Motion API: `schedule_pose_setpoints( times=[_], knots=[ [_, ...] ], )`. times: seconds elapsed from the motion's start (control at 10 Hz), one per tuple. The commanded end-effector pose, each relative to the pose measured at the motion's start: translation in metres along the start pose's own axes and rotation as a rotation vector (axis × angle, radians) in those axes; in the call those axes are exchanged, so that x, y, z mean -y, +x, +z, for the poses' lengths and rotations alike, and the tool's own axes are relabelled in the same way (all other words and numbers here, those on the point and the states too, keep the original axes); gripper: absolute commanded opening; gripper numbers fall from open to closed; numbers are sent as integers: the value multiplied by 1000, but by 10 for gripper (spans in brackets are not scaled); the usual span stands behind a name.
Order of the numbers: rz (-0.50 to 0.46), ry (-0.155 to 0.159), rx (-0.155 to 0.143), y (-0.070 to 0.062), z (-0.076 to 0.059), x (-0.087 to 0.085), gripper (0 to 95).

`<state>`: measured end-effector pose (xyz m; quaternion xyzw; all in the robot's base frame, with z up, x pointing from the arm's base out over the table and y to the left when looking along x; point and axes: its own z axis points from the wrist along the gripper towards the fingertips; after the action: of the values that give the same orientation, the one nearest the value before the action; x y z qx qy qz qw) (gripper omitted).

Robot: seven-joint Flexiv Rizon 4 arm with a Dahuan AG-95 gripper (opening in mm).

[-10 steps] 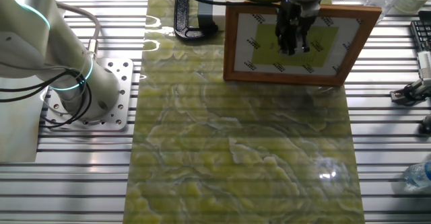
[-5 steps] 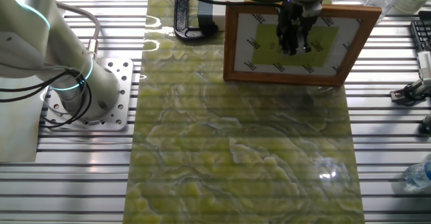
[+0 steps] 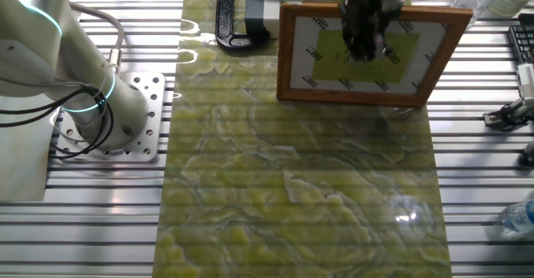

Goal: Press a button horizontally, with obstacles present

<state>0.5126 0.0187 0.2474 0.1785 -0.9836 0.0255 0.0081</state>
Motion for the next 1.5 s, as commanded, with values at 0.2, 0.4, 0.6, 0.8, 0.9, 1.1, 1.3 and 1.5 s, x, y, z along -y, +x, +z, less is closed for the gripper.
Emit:
schedule_pose_setpoints(
  times=[0.2, 0.4, 0.6, 0.8, 0.9, 1.1, 1.3, 1.5],
  knots=[
    [-5, -8, -5, -12, -20, -20, 0],
    [4, -6, 10, -27, -19, -38, 0],
    [13, -3, 8, -44, -28, -53, 0],
    [13, -11, 10, -56, -38, -66, 0],
    [25, -13, 10, -60, -40, -76, 0],
    [34, -18, 12, -66, -35, -94, 0],
    [41, -21, 5, -68, -26, -116, 0],
    [20, -35, 11, -70, -21, -132, 0]
  ],
)
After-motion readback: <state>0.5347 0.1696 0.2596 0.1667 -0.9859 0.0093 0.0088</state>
